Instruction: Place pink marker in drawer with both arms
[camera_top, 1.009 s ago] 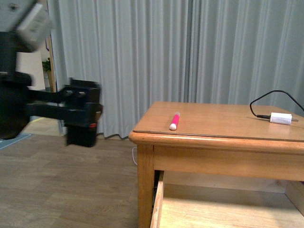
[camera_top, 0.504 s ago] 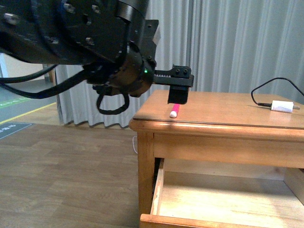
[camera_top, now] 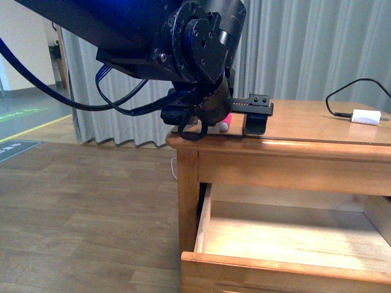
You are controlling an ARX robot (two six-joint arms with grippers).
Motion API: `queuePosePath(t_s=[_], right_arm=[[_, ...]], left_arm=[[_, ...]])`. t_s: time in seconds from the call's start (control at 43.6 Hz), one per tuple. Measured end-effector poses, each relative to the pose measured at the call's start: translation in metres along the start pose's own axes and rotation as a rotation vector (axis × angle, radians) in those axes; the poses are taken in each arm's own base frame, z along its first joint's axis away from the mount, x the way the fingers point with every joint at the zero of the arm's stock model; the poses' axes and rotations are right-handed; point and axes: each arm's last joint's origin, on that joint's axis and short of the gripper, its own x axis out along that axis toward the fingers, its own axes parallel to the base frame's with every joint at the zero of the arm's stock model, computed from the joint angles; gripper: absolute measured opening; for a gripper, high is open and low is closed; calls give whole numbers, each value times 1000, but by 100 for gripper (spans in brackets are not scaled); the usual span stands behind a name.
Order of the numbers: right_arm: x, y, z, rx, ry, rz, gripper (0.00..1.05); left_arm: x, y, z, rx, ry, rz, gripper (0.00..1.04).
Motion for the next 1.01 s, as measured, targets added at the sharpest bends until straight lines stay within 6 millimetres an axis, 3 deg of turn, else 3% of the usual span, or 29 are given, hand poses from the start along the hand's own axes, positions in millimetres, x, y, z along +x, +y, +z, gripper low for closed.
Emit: queuePosePath(t_s=[0.321,0.459,0.55,0.803,1.009], right_arm=[[0,0,0,0,0,0,96],[0,0,0,0,0,0,96],[0,0,0,0,0,0,96],[0,0,0,0,0,0,96],[0,0,0,0,0,0,96]], left_arm=[[1,0,-1,10,22,2,98],[2,-1,-1,28,30,-2,72],[3,-1,0,34,30,0,61],[4,2,0,69,28,5,19],[-6,5,-8,94,-63,-108,15]])
